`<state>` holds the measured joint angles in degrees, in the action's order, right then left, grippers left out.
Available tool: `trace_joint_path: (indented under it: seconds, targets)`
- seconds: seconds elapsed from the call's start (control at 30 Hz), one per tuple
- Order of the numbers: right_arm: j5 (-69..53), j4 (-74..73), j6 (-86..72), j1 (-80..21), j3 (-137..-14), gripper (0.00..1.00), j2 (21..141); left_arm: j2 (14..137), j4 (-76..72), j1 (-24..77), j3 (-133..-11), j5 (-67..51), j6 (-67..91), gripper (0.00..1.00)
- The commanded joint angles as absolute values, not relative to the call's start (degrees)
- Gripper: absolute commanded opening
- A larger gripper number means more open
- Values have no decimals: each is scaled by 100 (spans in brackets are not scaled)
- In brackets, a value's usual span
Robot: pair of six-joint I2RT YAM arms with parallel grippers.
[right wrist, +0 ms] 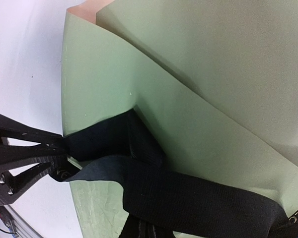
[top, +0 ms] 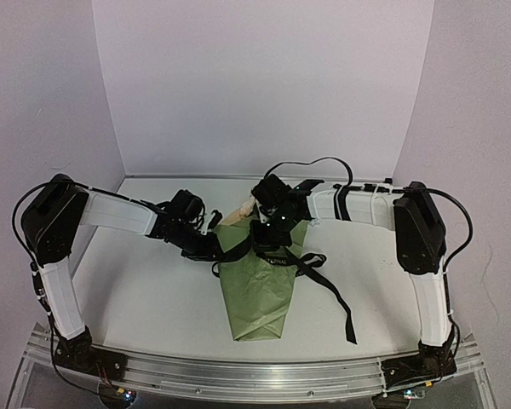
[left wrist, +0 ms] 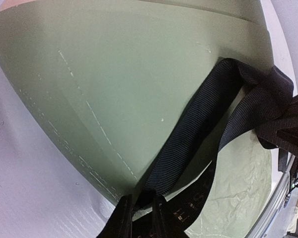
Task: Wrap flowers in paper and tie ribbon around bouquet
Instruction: Cross the ribbon over the folded bouquet.
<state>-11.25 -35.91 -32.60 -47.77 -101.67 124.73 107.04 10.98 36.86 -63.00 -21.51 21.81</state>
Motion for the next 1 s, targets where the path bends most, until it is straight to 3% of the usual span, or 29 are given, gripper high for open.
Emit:
trace_joint_path:
  seconds: [0.0, 0.1, 0.37, 0.53, 0.97]
  targets:
    - [-1103, -3527, -3249, -4759, -10302, 0, 12420, 10536, 901, 3700, -6476, -2059, 2220, 1]
    - [-1151, -3549, -3240, -4762, -10275, 3, 12343, 10264, 871, 3700, -6386, -1636, 2287, 0]
    - [-1346, -3677, -3153, -4761, -9889, 45, 11789, 9540, 857, 3700, -6054, -182, 2578, 0]
    - [-1409, -3693, -3043, -4757, -9337, 59, 11188, 9180, 928, 3700, -5804, 629, 2817, 0]
    - [-1064, -3891, -2474, -4284, -6656, 78, 9277, 8517, 1313, 3615, -5426, 1596, 3289, 0]
